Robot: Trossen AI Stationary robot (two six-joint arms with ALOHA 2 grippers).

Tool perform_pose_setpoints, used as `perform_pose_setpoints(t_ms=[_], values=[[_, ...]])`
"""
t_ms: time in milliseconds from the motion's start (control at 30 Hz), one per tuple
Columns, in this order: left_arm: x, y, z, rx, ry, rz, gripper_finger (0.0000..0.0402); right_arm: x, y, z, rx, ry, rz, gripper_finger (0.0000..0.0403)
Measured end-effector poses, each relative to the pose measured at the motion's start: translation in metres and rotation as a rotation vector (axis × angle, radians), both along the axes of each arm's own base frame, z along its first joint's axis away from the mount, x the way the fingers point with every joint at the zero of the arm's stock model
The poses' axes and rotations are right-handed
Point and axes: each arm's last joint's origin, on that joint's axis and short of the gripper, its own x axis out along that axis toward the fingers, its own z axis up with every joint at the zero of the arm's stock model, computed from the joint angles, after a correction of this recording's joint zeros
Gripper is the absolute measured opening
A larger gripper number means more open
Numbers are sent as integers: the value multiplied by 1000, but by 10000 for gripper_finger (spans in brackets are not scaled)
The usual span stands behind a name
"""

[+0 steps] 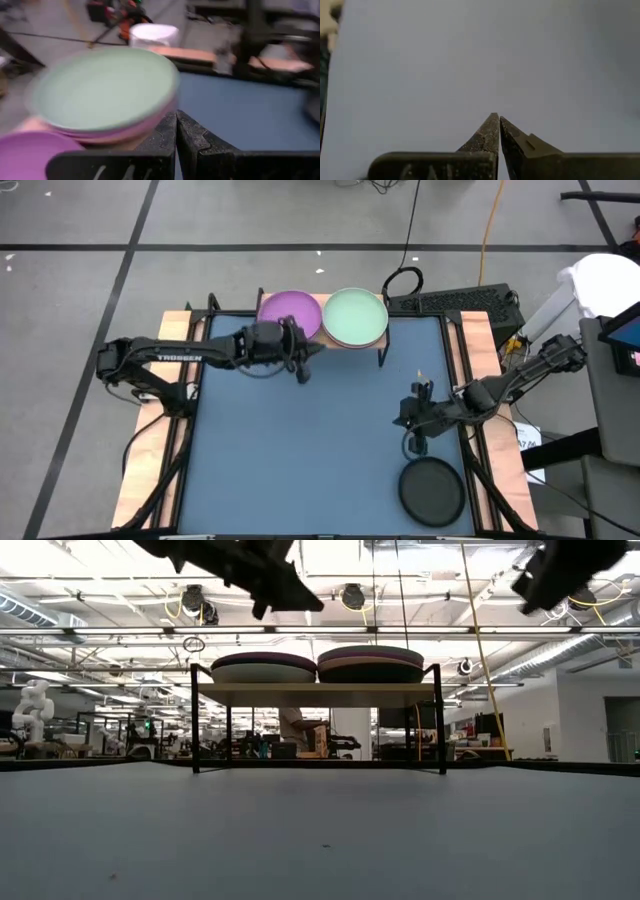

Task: Place and stack plates onto a shelf
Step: Stack the black plate on top of the purple plate on the shelf

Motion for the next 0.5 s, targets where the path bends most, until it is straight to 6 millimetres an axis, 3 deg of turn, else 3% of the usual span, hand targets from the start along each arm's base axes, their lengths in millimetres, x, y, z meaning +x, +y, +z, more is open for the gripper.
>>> perform_pose_setpoints(t_ms=[300,500], values=[[10,-68,-4,37,26,-223,3,-1,11,-35,121,422,46,5],[9,-86,-3,83,29,-293,3,5,24,-53,184,576,121,40]])
